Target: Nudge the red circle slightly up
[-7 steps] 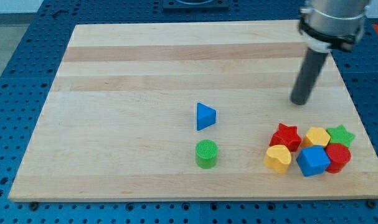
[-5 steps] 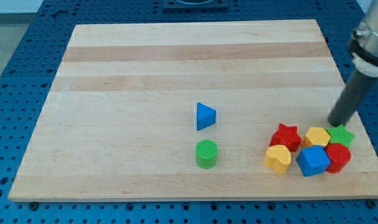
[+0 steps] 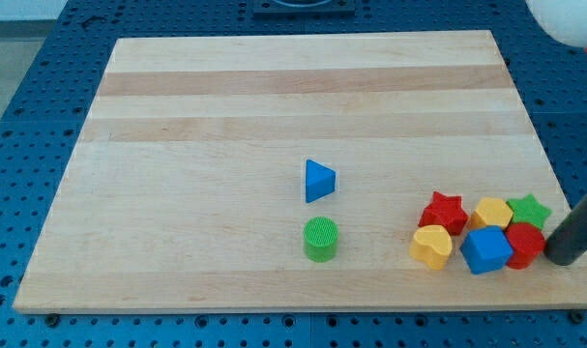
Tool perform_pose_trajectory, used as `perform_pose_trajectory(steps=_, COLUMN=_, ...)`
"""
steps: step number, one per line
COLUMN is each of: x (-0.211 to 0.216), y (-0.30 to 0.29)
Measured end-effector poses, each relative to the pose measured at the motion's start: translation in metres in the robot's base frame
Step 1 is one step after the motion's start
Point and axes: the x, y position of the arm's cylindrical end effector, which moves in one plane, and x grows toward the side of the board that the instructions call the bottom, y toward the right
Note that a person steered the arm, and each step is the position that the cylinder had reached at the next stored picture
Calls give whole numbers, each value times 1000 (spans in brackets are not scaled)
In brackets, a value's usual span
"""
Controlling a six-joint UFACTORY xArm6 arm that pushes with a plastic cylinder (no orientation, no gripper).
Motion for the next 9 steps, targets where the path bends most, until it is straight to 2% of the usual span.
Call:
perform_pose_trajectory(steps=5, x=21, y=-43)
perform_pose_trajectory(steps=6, x=9, y=-55)
perform_pose_trajectory(steps=9, x=9, y=-120)
